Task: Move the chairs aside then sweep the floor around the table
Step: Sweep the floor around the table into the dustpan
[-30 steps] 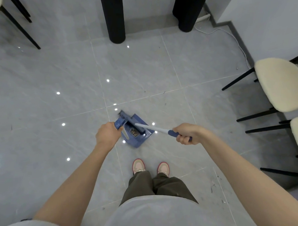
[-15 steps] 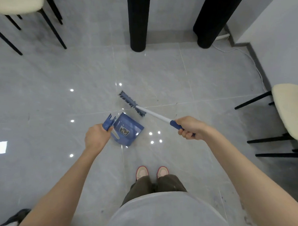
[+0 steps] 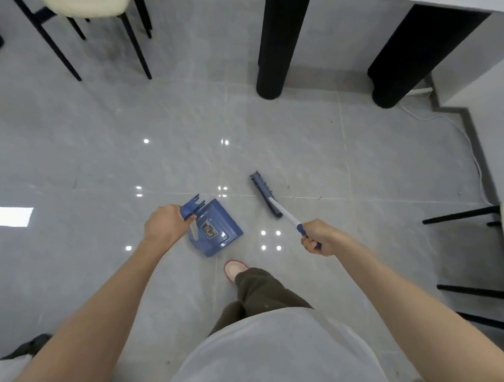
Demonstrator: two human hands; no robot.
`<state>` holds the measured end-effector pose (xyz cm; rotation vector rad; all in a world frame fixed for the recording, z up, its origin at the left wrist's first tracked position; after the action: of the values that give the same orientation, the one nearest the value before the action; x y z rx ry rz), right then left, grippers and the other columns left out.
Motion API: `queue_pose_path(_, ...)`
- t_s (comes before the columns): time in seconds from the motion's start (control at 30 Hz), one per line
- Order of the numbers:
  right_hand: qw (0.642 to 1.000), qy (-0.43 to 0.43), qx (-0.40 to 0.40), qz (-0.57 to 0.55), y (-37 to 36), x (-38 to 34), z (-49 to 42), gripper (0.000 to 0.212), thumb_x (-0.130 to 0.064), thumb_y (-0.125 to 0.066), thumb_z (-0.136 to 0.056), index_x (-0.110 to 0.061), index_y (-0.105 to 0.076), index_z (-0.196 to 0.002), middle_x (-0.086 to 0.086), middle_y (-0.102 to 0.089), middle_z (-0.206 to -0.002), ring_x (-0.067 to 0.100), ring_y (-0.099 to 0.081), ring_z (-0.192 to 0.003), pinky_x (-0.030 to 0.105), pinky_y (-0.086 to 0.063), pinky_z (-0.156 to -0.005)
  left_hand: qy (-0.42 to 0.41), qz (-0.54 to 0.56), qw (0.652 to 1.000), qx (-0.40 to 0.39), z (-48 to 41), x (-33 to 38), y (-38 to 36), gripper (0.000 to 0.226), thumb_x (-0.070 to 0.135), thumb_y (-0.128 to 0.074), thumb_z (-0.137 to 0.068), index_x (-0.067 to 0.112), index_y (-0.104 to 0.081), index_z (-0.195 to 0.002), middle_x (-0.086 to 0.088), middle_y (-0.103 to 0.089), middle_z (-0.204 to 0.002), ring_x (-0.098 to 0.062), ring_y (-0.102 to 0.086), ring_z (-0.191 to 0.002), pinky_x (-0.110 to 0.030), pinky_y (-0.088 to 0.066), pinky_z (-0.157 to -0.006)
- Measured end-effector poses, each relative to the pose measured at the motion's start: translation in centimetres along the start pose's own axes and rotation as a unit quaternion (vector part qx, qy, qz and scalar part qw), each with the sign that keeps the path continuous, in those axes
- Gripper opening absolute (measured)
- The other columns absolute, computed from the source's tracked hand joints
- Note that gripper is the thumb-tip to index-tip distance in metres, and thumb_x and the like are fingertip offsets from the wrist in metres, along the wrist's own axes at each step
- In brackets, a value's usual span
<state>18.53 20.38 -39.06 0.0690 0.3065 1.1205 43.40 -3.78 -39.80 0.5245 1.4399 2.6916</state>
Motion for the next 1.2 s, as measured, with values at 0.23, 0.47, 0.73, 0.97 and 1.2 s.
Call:
queue_pose_path(0.23,0.995,-0.053,-0.083,-0.019,-2.3,-0.3,1.0,0.021,-0.016,-0.035,-0.101,-0.012,-0.047,-0.084,0.000,-0.028,-0.058,0.005,-0.021,-0.027,0.013,-0.016,-0.032,0.008,-0.002,1.000,-0.010,-3.0,0.9,0.0,0.034,0.041,-0.056,-0.090,0.008,-0.064,-0.085,-0.013,-0.068,-0.087,-0.030,-0.063,-0.080,-0.028,-0.044,-0.063)
queue_pose_path(0.47,0.995,-0.019,-0.093,-0.011,-0.2,-5.5,2.9,0.023,-0.023,-0.036,-0.103,-0.013,-0.054,-0.092,-0.001,-0.028,-0.056,0.004,-0.021,-0.027,0.012,-0.019,-0.025,0.007,-0.012,1.000,-0.012,-4.6,2.7,1.2,0.033,0.041,-0.057,-0.089,0.011,-0.055,-0.074,-0.007,-0.058,-0.074,-0.030,-0.061,-0.076,-0.028,-0.041,-0.062)
queue_pose_path(0.73,0.992,0.090,-0.068,0.049,-0.8,-13.5,2.0,0.020,-0.015,-0.038,-0.094,-0.023,-0.040,-0.076,0.001,-0.027,-0.062,0.006,-0.017,-0.032,0.013,-0.012,-0.032,0.031,0.037,0.999,0.011,-6.3,1.7,3.1,0.031,0.036,-0.058,-0.090,0.011,-0.055,-0.072,-0.003,-0.053,-0.063,-0.026,-0.058,-0.066,-0.026,-0.038,-0.058)
queue_pose_path(0.97,0.990,0.101,-0.019,0.101,-3.5,-19.9,-1.6,0.031,-0.004,-0.032,-0.094,-0.014,-0.030,-0.065,0.002,-0.024,-0.059,0.008,-0.018,-0.019,0.007,-0.014,-0.031,0.081,0.044,0.995,0.045,-7.6,-2.9,5.9,0.031,0.040,-0.057,-0.091,0.011,-0.062,-0.081,0.001,-0.049,-0.058,-0.023,-0.053,-0.059,-0.025,-0.038,-0.055)
queue_pose_path(1.2,0.993,0.036,-0.024,0.113,-8.8,-18.5,-4.0,0.034,0.002,-0.030,-0.094,-0.012,-0.035,-0.064,0.002,-0.027,-0.054,0.009,-0.022,-0.026,0.013,-0.016,-0.032,0.083,0.029,0.995,0.053,-10.3,-5.8,8.0,0.029,0.037,-0.055,-0.092,0.010,-0.064,-0.087,-0.003,-0.054,-0.067,-0.024,-0.057,-0.065,-0.024,-0.034,-0.053)
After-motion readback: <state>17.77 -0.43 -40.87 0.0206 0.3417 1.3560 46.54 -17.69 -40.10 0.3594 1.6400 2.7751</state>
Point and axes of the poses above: each hand's wrist, its own z-axis away from the middle knuckle, its own y-axis out of the back of the hand, x = y × z, the point moved 7 cm from there along -z, towards the middle knuckle
